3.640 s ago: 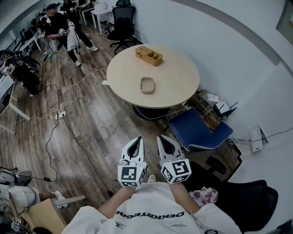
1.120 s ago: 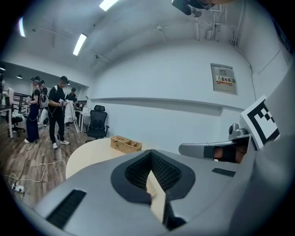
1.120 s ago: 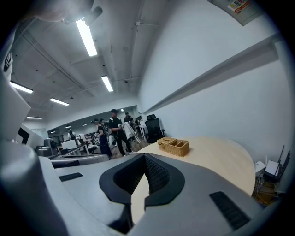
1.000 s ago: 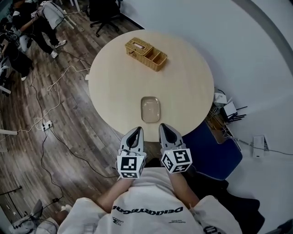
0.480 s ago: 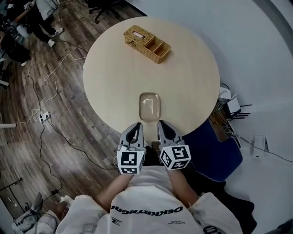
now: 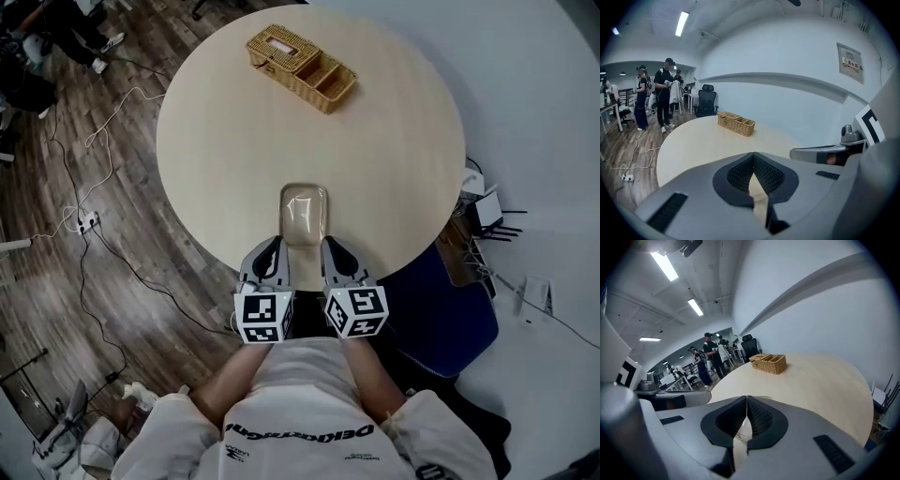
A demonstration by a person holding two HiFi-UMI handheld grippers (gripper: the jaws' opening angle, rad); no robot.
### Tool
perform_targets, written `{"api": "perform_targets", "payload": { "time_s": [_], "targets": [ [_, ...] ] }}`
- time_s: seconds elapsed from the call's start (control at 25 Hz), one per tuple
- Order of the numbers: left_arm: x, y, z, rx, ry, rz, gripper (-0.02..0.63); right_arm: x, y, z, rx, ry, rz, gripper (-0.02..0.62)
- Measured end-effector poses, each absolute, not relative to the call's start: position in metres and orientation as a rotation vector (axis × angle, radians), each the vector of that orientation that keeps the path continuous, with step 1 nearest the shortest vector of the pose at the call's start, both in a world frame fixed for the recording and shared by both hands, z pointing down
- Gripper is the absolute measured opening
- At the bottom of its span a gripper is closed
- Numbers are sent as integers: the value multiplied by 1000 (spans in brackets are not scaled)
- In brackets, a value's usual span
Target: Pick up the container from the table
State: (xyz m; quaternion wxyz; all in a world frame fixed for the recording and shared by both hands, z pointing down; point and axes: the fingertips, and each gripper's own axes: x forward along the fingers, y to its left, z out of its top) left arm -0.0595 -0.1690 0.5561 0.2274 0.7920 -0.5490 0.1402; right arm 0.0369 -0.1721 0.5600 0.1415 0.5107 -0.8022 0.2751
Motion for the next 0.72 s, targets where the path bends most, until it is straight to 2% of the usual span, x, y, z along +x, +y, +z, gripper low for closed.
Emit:
{"api": "perform_targets", "payload": {
  "time_s": [0.24,0.32,0.72],
  "targets": [
    [-60,-187,587,2119,-1493,424,20,39,-189,587,1444,-2286,848,58],
    [-61,-191,597,2098,-1488,434,60,40,-194,594,1441,-2276,853,69],
    [-60,-206,639,2013,-1466,474,92,51,-213,634,1427,-2206,932,109]
  ]
}}
